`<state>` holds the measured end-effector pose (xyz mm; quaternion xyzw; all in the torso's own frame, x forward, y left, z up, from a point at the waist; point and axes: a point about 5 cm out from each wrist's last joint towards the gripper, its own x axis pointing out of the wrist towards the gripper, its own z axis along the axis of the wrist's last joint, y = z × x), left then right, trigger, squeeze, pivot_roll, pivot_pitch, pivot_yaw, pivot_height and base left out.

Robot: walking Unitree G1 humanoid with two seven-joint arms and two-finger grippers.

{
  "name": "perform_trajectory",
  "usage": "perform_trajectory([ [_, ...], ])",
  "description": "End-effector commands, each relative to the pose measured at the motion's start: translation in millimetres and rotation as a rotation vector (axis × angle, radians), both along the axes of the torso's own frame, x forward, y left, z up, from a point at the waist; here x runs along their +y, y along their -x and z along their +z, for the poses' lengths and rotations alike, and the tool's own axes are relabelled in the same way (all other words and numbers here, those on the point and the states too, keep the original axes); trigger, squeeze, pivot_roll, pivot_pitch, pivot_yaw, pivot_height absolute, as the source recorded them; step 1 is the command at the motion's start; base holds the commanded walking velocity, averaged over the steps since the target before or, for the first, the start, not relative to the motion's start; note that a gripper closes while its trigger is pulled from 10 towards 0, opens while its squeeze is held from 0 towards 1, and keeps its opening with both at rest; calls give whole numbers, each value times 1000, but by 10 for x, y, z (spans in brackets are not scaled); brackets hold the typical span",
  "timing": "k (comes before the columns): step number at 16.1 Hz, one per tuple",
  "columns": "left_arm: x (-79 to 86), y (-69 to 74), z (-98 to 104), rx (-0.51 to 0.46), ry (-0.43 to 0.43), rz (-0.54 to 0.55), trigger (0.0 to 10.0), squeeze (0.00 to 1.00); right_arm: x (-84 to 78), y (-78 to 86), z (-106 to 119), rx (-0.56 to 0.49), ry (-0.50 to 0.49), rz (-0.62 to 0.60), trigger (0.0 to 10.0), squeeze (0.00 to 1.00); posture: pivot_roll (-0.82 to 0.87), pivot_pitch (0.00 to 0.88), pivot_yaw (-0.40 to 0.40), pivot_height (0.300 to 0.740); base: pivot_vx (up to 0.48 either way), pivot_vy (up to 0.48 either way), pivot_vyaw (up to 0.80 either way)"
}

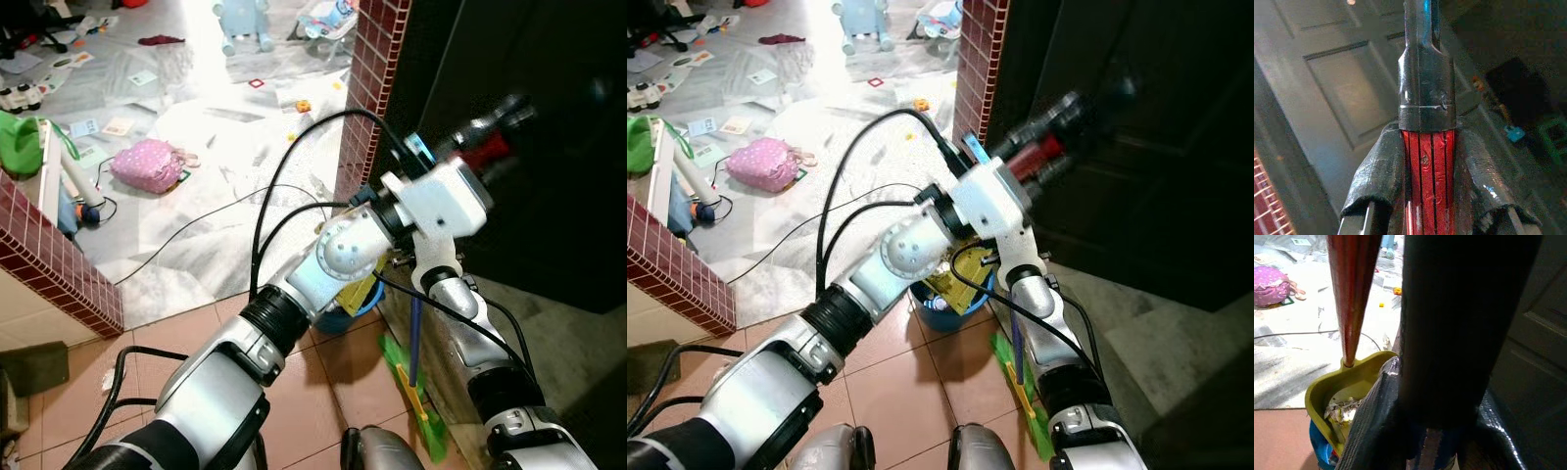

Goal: Sweep floor

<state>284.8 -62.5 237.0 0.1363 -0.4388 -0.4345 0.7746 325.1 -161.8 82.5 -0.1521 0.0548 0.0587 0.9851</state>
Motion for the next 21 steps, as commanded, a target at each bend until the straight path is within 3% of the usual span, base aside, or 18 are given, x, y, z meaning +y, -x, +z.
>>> perform_trajectory([
  [1,-137,79,-278,53,-133,-31,10000,0,-61,20,-27,3,62,-8,10000,0,-119,100,17,740,0,0,0],
  [3,-51,-9,-271,-2,-128,67,10000,0,-55,22,-20,-3,61,-5,10000,0,-120,98,19,740,0,0,0],
  [4,52,-100,-158,-61,-70,161,10000,0,-56,23,-21,-5,60,-6,10000,0,-120,96,19,740,0,0,0],
  [5,85,-129,-117,-76,-50,187,10000,0,-57,23,-21,-5,60,-5,10000,0,-119,96,18,740,0,0,0],
  [6,212,-241,24,-156,12,318,10000,0,-59,22,-21,-6,60,-5,10000,0,-119,96,18,740,0,0,0],
  [8,295,-324,130,-176,65,368,10000,0,-64,21,-19,-9,61,-5,10000,0,-120,97,15,740,0,0,0],
  [13,184,-243,75,-224,83,362,10000,0,-71,18,-9,-15,65,-6,10000,0,-127,100,12,740,0,0,0],
  [21,-12,-106,66,-202,158,309,10000,0,-54,15,-12,-16,61,-6,10000,0,-130,100,19,740,0,0,0],
])
